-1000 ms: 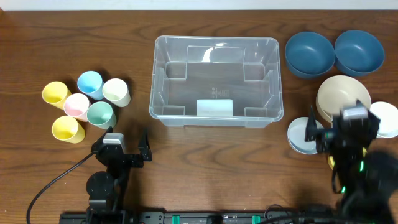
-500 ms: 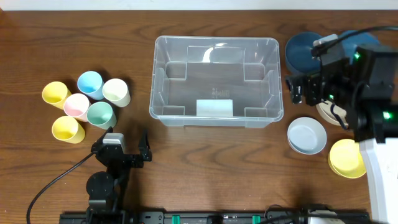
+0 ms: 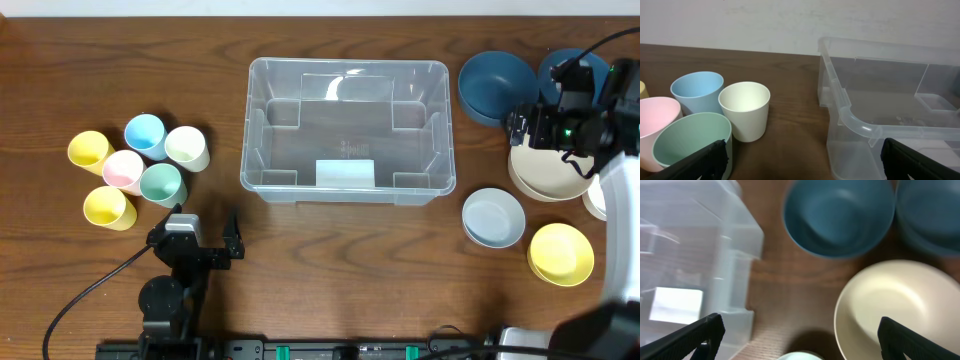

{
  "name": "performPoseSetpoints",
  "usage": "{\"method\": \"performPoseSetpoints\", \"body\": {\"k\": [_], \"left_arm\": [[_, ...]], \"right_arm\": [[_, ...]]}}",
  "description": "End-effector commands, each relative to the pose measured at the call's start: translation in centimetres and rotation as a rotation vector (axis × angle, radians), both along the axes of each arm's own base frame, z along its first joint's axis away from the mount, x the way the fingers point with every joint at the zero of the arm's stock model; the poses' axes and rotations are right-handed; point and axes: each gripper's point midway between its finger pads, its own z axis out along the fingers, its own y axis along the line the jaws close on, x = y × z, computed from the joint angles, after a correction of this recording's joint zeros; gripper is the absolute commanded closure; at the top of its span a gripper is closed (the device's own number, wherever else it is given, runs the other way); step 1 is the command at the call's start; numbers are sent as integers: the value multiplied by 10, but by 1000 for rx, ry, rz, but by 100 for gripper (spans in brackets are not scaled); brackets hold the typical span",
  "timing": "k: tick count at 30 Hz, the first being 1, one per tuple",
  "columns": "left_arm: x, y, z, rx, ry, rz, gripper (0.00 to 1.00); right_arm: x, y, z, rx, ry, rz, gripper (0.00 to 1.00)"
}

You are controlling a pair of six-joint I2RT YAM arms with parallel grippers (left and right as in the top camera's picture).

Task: Pack container
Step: 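Move the right gripper to the cream bowl and grasp its rim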

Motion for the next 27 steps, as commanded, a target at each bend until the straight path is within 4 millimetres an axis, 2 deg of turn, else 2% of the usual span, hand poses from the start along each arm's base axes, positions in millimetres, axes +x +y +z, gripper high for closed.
{"method": "performPoseSetpoints", "body": {"k": [1, 5, 15, 17, 21, 24, 27], "left_arm": [[-1, -1, -13, 8, 39, -8, 2], [-1, -1, -13, 8, 39, -8, 2], [-1, -1, -13, 8, 39, -8, 2], [-1, -1, -13, 8, 39, -8, 2], [-1, -1, -13, 8, 39, -8, 2], [-1, -1, -13, 8, 39, -8, 2], [-1, -1, -13, 9, 39, -8, 2]], "right_arm": [[8, -1, -20, 58, 51, -6, 1], [16, 13, -32, 150, 62, 42, 1], [27, 28, -16, 230, -22, 104, 1], [28, 25, -17, 214, -23, 97, 1], [23, 11, -29, 155, 47, -11, 10], [10, -5, -43, 93, 145, -148, 12], [-3, -12, -52, 53, 216, -206, 12]]}}
